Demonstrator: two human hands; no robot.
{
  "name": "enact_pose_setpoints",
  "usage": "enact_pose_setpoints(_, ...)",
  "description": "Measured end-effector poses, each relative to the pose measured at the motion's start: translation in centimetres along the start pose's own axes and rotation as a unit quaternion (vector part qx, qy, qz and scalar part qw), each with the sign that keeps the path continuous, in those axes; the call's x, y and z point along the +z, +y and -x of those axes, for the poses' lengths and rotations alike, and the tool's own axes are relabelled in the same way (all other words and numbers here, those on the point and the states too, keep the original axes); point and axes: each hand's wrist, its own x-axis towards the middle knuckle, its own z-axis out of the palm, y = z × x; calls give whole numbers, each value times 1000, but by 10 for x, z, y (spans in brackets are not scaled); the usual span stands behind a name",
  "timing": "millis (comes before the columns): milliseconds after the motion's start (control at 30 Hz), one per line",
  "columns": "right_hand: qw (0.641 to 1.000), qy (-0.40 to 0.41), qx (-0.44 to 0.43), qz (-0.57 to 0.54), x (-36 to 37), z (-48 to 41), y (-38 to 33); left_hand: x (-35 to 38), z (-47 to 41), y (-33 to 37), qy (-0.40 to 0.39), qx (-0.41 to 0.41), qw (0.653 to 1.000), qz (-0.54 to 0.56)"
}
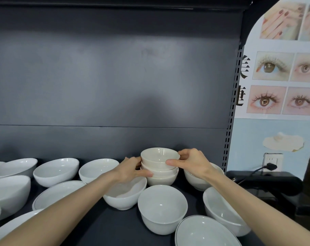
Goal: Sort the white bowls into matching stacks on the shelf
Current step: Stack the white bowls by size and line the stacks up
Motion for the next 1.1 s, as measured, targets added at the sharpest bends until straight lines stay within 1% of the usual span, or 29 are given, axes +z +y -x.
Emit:
enact_pose_setpoints(100, 1000, -5, 6, 10, 0, -1, 0, -2, 1, 2, -11, -12, 1000, -10)
enact_pose_setpoints(200, 1000, -14, 11, 19, -2, 0, -2, -1, 3, 6, -8, -19, 999, -43)
enact_pose_setpoints(367, 999, -29, 15, 25, -4, 3, -5, -2, 9, 11, 48, -52, 997, -18)
enact_pose_setpoints(467, 999, -21, 20, 37, -6, 8, -14, -5, 13, 17, 87, -64, 993, -44)
enact_pose_setpoints(600, 995, -2, 14, 100, -16, 17, -23, -8, 23, 33, 129, -45, 981, -135)
enact_pose_setpoints(667, 992, 10, 10, 129, -26, 24, -24, -6, 30, 43, 138, -15, 979, -146)
enact_pose_setpoints(800, 982, 40, 22, 181, -57, 36, -18, 11, 36, 71, 132, 39, 981, -136)
enact_pose_setpoints(900, 979, 47, 40, 193, -81, 43, -7, 29, 30, 89, 107, 62, 985, -117)
enact_pose_setpoints(1000, 978, 48, 47, 200, -99, 47, 9, 45, 18, 101, 69, 60, 990, -109)
enact_pose_setpoints(1100, 979, 25, 55, 197, -108, 48, 26, 58, 6, 110, 40, 37, 992, -113)
